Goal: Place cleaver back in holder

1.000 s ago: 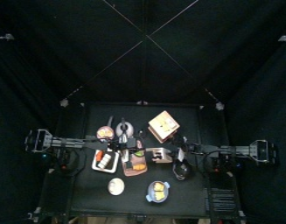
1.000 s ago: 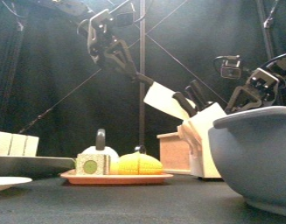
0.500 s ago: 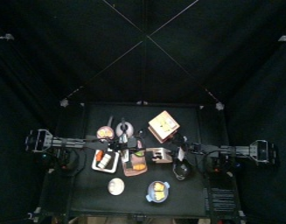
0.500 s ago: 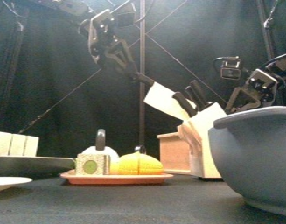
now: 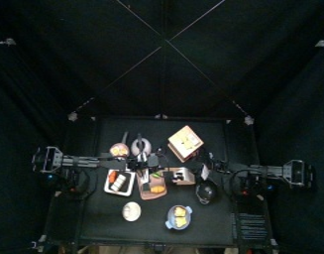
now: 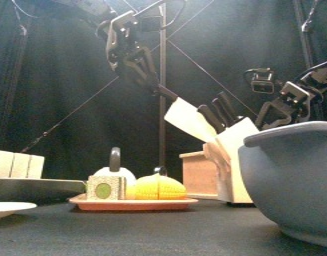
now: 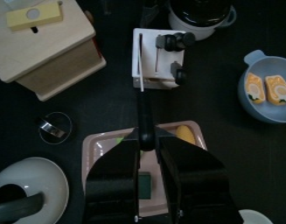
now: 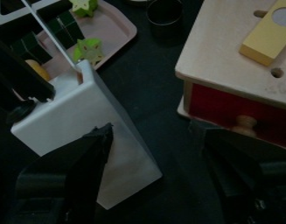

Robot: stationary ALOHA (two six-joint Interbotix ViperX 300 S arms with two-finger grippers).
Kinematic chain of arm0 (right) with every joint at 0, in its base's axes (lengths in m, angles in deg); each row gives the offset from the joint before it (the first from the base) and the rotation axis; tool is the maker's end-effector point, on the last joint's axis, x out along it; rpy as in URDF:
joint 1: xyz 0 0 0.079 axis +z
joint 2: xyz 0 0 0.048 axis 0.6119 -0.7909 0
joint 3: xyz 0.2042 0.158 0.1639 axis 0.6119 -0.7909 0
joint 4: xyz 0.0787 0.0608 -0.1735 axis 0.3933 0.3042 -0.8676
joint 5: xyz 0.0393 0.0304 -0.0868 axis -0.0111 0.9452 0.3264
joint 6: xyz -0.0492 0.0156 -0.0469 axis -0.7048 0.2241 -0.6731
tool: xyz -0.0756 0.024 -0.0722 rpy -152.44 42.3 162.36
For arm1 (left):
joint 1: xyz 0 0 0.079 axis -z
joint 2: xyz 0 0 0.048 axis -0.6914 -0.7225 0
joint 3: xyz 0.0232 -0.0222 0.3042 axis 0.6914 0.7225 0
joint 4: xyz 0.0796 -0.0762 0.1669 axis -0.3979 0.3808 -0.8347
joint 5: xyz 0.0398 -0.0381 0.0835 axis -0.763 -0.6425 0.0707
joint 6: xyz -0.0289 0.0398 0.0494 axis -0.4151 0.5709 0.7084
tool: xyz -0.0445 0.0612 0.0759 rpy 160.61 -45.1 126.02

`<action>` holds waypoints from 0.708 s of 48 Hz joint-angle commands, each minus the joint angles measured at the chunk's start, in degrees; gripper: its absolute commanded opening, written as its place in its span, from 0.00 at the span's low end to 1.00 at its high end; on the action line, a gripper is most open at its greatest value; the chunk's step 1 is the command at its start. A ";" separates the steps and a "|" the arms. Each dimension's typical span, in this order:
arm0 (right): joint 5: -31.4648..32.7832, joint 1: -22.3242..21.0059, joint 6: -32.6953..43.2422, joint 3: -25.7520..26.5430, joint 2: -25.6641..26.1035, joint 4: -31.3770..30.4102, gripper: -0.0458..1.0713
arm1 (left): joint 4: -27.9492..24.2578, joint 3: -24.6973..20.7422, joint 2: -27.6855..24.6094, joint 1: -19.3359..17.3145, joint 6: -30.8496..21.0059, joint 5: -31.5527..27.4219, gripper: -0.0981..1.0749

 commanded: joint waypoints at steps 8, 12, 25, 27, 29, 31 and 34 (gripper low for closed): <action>-0.62 -1.41 0.09 1.58 -0.26 1.05 0.93 | -0.09 -5.10 -1.76 -0.26 0.62 -2.90 0.49; -0.53 -1.49 0.09 1.58 -0.53 1.32 0.93 | 0.00 -6.42 -2.64 -0.26 1.58 -3.60 0.49; -0.62 -1.49 0.09 1.67 -1.41 1.32 0.93 | 0.00 -9.76 -4.48 -0.88 2.46 -4.13 0.50; -0.62 -1.49 0.09 1.67 -1.41 1.32 0.93 | 0.09 -10.02 -4.83 -1.05 2.46 -4.13 0.50; -0.62 -1.32 0.09 1.76 -1.41 1.32 0.93 | 0.18 -10.37 -5.19 -1.23 2.46 -4.13 0.50; -0.53 -1.23 0.09 1.76 -1.41 1.32 0.93 | 0.44 -10.55 -5.45 -1.32 2.46 -4.13 0.50; -0.62 -1.14 0.09 1.76 -1.41 1.32 0.93 | 0.88 -10.90 -5.71 -1.49 2.46 -4.13 0.50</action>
